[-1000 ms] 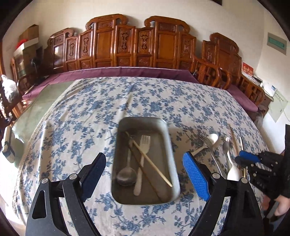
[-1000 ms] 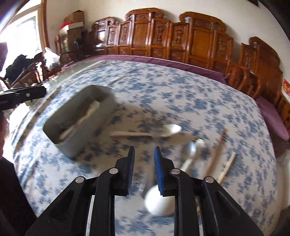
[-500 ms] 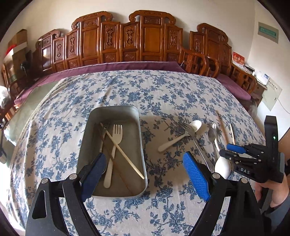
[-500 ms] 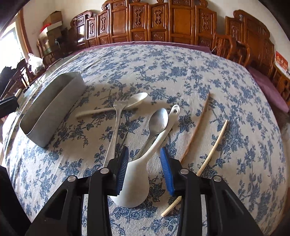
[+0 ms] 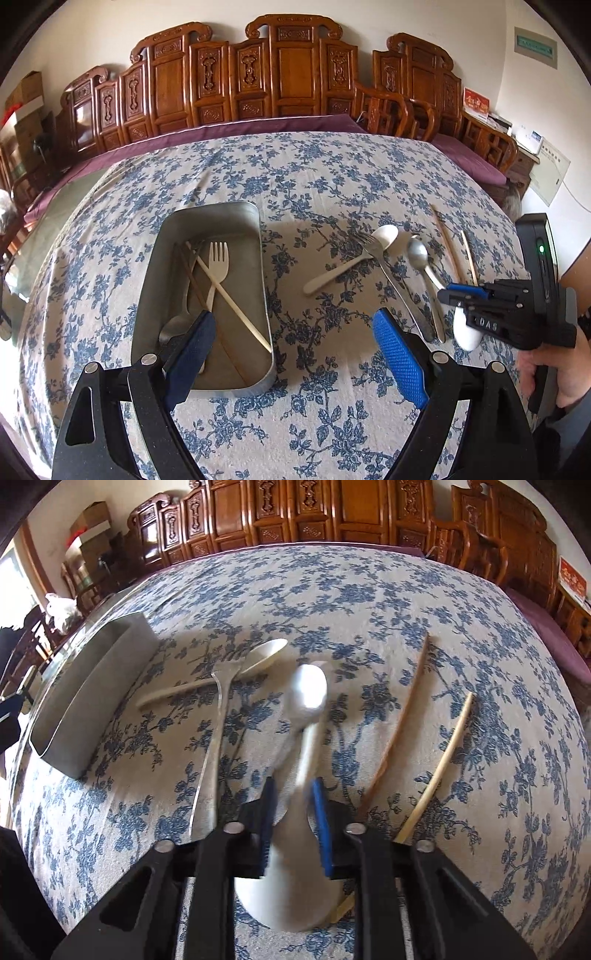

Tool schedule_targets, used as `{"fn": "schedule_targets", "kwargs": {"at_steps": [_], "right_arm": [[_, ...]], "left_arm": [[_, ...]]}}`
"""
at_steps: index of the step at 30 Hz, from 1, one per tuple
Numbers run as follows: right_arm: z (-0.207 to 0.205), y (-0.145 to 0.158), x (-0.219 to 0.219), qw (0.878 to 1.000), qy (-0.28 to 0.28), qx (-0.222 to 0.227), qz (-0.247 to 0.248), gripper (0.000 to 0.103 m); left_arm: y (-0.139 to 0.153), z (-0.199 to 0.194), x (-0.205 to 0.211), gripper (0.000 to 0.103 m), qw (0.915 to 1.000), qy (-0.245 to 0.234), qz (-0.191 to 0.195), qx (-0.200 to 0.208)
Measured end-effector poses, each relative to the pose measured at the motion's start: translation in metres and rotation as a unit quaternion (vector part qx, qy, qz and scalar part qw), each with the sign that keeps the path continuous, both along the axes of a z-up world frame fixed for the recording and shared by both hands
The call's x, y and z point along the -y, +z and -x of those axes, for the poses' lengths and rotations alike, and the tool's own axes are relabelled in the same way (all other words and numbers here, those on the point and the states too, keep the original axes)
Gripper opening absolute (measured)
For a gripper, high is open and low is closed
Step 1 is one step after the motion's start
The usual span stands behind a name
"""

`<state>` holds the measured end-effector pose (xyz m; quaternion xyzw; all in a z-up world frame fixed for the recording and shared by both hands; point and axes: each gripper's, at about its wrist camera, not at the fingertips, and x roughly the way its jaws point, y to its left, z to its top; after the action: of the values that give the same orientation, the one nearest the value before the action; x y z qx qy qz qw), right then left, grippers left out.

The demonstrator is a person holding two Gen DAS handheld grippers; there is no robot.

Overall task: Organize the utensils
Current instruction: 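Grasp the white plastic ladle handle with the right tool while the left tool moves to a metal fork, then grasp the metal fork with the left tool and lift it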

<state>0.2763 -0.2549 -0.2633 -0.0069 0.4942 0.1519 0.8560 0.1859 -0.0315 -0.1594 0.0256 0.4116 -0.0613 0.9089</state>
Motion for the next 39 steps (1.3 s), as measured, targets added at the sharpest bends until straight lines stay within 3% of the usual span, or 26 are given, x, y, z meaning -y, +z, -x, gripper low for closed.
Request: {"fn": "schedule_targets", "kwargs": {"at_steps": [3, 17, 21, 29, 39], "right_arm": [[-0.001, 0.001, 0.006, 1.0, -0.007, -0.002, -0.001, 0.011], [-0.001, 0.025, 0.036, 0.998, -0.009, 0.026, -0.052, 0.011], [-0.002, 0.029, 0.046, 0.998, -0.009, 0.03, -0.061, 0.011], [-0.007, 0.027, 0.058, 0.997, -0.007, 0.025, -0.073, 0.011], [-0.011, 0.024, 0.061, 0.997, -0.004, 0.022, -0.069, 0.011]], "left_arm": [[-0.003, 0.003, 0.006, 0.083, 1.0, -0.006, -0.005, -0.001], [-0.019, -0.006, 0.046, 0.083, 0.9986, -0.023, -0.045, -0.012], [-0.026, -0.02, 0.061, 0.083, 0.9988, -0.024, -0.037, -0.02], [-0.049, -0.061, 0.093, 0.051, 0.9978, -0.033, -0.012, -0.056], [-0.072, -0.097, 0.107, 0.029, 0.996, -0.022, 0.014, -0.085]]}}
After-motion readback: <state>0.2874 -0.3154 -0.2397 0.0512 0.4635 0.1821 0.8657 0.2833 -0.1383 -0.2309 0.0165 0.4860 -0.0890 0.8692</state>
